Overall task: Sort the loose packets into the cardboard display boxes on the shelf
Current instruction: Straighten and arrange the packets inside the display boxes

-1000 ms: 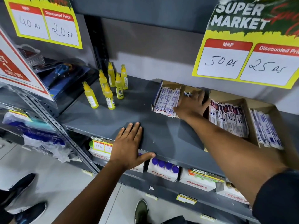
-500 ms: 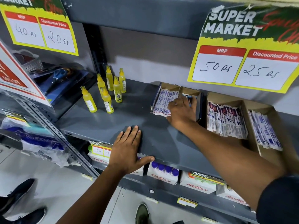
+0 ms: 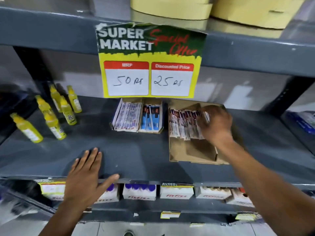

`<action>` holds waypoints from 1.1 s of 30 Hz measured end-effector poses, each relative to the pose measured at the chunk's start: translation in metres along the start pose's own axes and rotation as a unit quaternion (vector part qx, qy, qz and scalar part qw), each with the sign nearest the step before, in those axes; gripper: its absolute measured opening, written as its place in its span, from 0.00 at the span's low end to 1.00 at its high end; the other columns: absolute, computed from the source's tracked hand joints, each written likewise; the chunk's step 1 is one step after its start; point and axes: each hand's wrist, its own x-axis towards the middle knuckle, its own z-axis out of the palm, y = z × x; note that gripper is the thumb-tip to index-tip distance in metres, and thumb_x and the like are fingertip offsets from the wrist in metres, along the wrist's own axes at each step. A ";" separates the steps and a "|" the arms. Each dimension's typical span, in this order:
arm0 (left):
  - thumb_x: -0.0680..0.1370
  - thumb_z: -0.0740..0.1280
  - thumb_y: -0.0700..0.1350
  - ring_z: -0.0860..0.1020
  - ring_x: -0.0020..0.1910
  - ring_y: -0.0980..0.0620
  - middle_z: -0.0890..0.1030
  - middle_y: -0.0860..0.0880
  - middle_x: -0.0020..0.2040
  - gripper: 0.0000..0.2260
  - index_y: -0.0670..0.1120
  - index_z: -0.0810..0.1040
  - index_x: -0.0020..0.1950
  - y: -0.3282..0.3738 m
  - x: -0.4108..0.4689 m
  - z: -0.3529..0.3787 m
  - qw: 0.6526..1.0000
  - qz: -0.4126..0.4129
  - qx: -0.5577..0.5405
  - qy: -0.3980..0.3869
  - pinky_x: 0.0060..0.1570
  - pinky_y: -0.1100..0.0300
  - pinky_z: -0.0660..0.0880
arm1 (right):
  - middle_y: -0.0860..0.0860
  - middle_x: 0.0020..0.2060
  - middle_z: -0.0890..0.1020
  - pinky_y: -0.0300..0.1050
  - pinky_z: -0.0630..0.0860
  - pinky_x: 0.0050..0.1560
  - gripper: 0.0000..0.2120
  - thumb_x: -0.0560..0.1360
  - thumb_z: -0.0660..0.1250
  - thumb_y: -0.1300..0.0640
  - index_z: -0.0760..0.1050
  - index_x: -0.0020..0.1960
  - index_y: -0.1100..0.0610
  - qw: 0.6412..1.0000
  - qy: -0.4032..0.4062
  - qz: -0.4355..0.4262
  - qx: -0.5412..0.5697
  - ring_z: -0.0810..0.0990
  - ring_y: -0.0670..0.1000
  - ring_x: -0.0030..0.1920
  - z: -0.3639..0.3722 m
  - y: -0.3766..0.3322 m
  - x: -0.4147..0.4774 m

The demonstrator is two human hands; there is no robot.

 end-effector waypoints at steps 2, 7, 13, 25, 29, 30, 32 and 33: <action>0.73 0.45 0.74 0.66 0.71 0.38 0.69 0.40 0.72 0.46 0.37 0.70 0.69 0.005 0.001 -0.002 1.000 -0.019 -0.003 0.005 0.67 0.38 0.63 | 0.58 0.57 0.80 0.58 0.72 0.60 0.16 0.73 0.66 0.50 0.77 0.59 0.49 0.986 -0.073 0.102 -0.111 0.76 0.63 0.58 -0.015 0.045 0.001; 0.73 0.44 0.74 0.67 0.71 0.39 0.70 0.41 0.72 0.45 0.39 0.71 0.69 0.014 0.000 -0.007 0.998 -0.056 -0.008 0.007 0.67 0.38 0.63 | 0.59 0.58 0.80 0.62 0.67 0.65 0.16 0.73 0.59 0.47 0.79 0.56 0.49 0.979 -0.124 0.108 -0.117 0.75 0.64 0.59 -0.017 0.069 -0.007; 0.73 0.44 0.74 0.64 0.73 0.41 0.68 0.43 0.73 0.44 0.41 0.69 0.71 0.018 0.000 -0.012 0.999 -0.052 -0.013 -0.002 0.69 0.41 0.61 | 0.54 0.62 0.80 0.61 0.62 0.66 0.18 0.75 0.63 0.52 0.77 0.63 0.52 0.964 -0.112 -0.241 0.007 0.72 0.61 0.65 0.021 -0.066 0.008; 0.72 0.52 0.75 0.63 0.73 0.43 0.68 0.46 0.73 0.42 0.43 0.70 0.70 0.014 0.001 -0.008 0.996 -0.064 -0.049 0.031 0.70 0.44 0.60 | 0.45 0.77 0.60 0.70 0.32 0.68 0.23 0.78 0.52 0.52 0.61 0.74 0.46 0.875 -0.372 -0.283 -0.125 0.44 0.59 0.77 0.138 -0.193 0.012; 0.72 0.52 0.75 0.63 0.73 0.44 0.68 0.46 0.74 0.42 0.43 0.70 0.70 0.012 0.002 -0.004 0.996 -0.063 -0.047 0.033 0.70 0.45 0.59 | 0.42 0.78 0.55 0.70 0.33 0.68 0.25 0.79 0.51 0.50 0.54 0.76 0.41 0.865 -0.371 -0.312 -0.127 0.44 0.59 0.77 0.141 -0.191 0.014; 0.72 0.52 0.75 0.63 0.73 0.44 0.68 0.46 0.73 0.41 0.43 0.70 0.70 0.012 0.002 -0.003 0.996 -0.061 -0.047 0.035 0.70 0.45 0.59 | 0.42 0.78 0.55 0.70 0.34 0.69 0.25 0.79 0.51 0.50 0.54 0.76 0.40 0.865 -0.369 -0.316 -0.128 0.45 0.59 0.77 0.140 -0.190 0.014; 0.72 0.52 0.75 0.63 0.73 0.44 0.68 0.46 0.73 0.41 0.43 0.70 0.70 0.011 0.002 -0.001 0.996 -0.059 -0.047 0.040 0.70 0.45 0.59 | 0.43 0.77 0.57 0.69 0.35 0.69 0.25 0.79 0.53 0.50 0.55 0.75 0.42 0.869 -0.360 -0.315 -0.125 0.47 0.59 0.77 0.139 -0.186 0.014; 0.72 0.52 0.75 0.62 0.73 0.44 0.68 0.46 0.74 0.41 0.43 0.70 0.70 0.011 0.002 -0.001 0.996 -0.058 -0.046 0.043 0.70 0.45 0.59 | 0.43 0.77 0.58 0.69 0.36 0.70 0.25 0.78 0.53 0.50 0.57 0.75 0.43 0.873 -0.354 -0.312 -0.126 0.47 0.58 0.77 0.139 -0.184 0.014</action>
